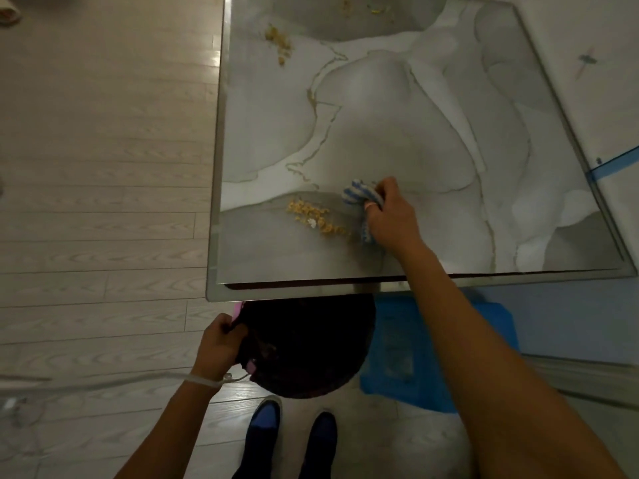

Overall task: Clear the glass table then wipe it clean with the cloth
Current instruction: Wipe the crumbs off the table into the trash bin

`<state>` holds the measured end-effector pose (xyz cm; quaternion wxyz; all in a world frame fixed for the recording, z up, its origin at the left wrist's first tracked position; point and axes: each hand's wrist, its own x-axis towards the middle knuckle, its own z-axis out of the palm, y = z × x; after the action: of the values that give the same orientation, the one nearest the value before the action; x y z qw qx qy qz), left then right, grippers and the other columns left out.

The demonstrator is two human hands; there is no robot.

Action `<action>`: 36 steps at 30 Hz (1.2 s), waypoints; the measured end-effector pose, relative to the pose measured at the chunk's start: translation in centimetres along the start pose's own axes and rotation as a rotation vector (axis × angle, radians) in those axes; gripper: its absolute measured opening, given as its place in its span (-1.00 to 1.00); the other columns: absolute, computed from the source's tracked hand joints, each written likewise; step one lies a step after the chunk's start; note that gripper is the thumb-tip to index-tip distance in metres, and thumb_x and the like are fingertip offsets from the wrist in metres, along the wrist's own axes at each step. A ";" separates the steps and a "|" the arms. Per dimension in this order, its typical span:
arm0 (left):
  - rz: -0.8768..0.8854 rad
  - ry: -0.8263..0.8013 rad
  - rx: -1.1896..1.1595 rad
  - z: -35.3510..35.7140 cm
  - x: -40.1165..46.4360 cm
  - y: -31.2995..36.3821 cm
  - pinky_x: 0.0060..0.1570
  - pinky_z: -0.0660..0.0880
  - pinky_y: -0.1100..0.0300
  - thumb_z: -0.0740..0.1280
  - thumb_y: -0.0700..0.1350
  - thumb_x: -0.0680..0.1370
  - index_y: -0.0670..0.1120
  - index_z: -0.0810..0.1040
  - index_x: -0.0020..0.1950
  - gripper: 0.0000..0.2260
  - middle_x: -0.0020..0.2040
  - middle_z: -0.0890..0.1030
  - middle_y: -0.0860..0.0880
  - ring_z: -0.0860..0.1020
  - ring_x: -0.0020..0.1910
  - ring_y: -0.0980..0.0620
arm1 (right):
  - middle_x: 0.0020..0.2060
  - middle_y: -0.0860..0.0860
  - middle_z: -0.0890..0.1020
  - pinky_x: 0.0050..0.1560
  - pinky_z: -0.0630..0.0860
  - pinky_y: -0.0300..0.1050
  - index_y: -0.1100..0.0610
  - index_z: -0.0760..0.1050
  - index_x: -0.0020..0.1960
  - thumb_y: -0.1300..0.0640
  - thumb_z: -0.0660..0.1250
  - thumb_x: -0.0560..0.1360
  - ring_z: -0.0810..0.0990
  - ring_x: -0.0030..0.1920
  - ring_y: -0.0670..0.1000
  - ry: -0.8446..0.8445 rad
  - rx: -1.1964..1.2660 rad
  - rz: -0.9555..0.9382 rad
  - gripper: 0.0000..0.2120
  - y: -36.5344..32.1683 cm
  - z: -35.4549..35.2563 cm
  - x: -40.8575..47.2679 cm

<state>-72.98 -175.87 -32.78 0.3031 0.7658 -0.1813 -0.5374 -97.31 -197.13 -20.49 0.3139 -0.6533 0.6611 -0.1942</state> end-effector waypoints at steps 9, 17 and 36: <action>-0.004 0.014 -0.017 -1.5 1.5 -0.2 -0.31 0.45 0.07 0.30 -0.23 0.55 -0.16 0.42 -0.15 -0.89 -0.24 0.51 -0.19 0.48 -0.29 -0.08 | -0.30 -0.14 0.43 -0.27 0.29 -0.17 0.06 0.30 0.01 0.11 0.25 0.58 0.43 -0.31 -0.14 0.042 0.095 -0.028 -0.88 0.3 4.2 -0.6; 0.000 0.019 -0.105 -1.7 2.1 0.9 -0.16 0.59 -0.06 0.31 -0.20 0.56 -0.14 0.50 -0.06 -0.97 -0.13 0.59 -0.17 0.58 -0.17 -0.10 | -0.33 -0.09 0.40 -0.28 0.35 -0.15 0.06 0.29 -0.04 0.12 0.26 0.57 0.39 -0.35 -0.16 -0.022 0.170 -0.046 -0.87 0.0 5.1 -2.6; -0.059 0.027 -0.151 -2.4 1.7 0.5 -0.14 0.51 -0.05 0.32 -0.22 0.54 -0.11 0.41 -0.18 -0.86 -0.23 0.51 -0.16 0.52 -0.21 -0.08 | -0.24 -0.08 0.47 -0.28 0.33 -0.26 -0.01 0.35 -0.08 0.19 0.26 0.51 0.40 -0.27 -0.17 -0.148 0.095 -0.223 -0.87 2.0 13.2 -19.0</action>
<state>-70.10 -176.64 -33.07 0.3466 0.7528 -0.1135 -0.5480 -90.94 -176.19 -28.39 0.3690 -0.7194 0.5496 -0.2102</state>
